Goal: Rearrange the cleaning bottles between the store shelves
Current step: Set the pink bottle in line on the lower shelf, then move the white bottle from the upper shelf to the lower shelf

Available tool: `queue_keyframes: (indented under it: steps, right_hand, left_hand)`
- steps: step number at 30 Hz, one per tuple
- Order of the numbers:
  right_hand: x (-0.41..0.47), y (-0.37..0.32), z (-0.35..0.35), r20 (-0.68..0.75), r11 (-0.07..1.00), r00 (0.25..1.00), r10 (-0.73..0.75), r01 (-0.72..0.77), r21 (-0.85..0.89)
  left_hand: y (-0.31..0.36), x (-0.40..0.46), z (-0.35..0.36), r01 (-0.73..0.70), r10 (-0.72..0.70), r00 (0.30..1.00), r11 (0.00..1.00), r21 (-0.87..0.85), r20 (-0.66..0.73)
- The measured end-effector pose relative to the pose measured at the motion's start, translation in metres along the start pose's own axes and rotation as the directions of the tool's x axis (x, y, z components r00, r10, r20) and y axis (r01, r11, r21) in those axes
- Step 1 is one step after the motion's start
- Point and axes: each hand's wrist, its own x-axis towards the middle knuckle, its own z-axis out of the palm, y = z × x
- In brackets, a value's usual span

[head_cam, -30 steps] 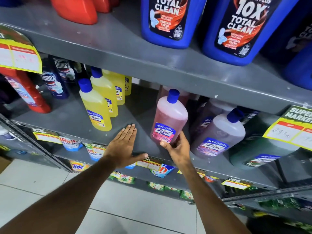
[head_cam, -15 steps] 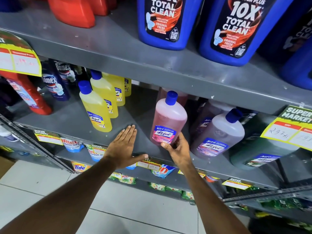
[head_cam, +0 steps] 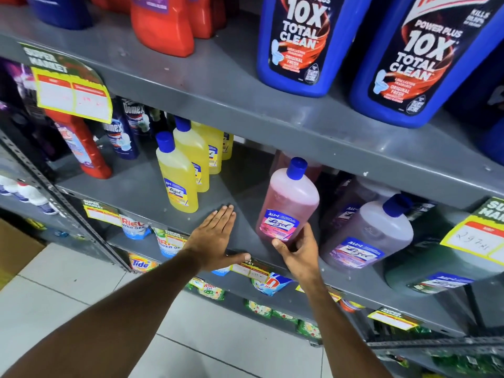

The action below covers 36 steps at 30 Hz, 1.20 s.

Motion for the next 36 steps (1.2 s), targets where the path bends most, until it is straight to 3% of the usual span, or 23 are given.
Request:
queue_keyframes:
  steps: [4, 7, 10, 16, 20, 27, 32, 36]
  right_hand:
    - [-0.018, -0.02, -0.002, -0.085, 0.995, 0.995, -0.054, 0.06, 0.074]
    - [-0.034, -0.042, -0.004, -0.196, 0.989, 0.969, -0.15, 0.149, -0.019]
    - [-0.053, -0.074, -0.005, -0.237, 0.932, 0.905, -0.353, 0.318, -0.172]
    - [-0.093, -0.159, 0.013, 0.009, 0.7, 0.722, -0.692, 0.673, -0.238]
    - [-0.103, -0.221, 0.041, 0.157, 0.638, 0.658, -0.737, 0.753, -0.159]
    - [-0.106, -0.324, 0.105, 0.289, 0.562, 0.551, -0.783, 0.825, -0.051]
    - [-0.093, -0.374, 0.165, 0.272, 0.582, 0.587, -0.763, 0.806, -0.107]
    - [-0.064, -0.401, 0.221, 0.188, 0.736, 0.758, -0.624, 0.652, -0.182]
  left_hand:
    - [-0.001, -0.006, -0.016, -0.05, 0.048, 0.998, 0.997, 0.059, 0.042]
    - [0.007, -0.022, -0.037, -0.059, 0.061, 0.998, 0.996, 0.063, -0.034]
    - [0.02, -0.046, -0.071, -0.068, 0.073, 0.991, 0.997, 0.049, -0.11]
    - [0.041, -0.116, -0.161, -0.069, 0.067, 0.976, 0.998, 0.001, -0.205]
    - [0.032, -0.157, -0.216, 0.027, -0.014, 0.965, 0.999, 0.046, -0.264]
    - [-0.013, -0.212, -0.296, 0.202, -0.12, 0.873, 0.971, 0.126, -0.473]
    - [-0.072, -0.229, -0.342, 0.299, -0.212, 0.826, 0.95, 0.087, -0.522]
    - [-0.133, -0.22, -0.371, 0.377, -0.307, 0.83, 0.924, 0.063, -0.465]
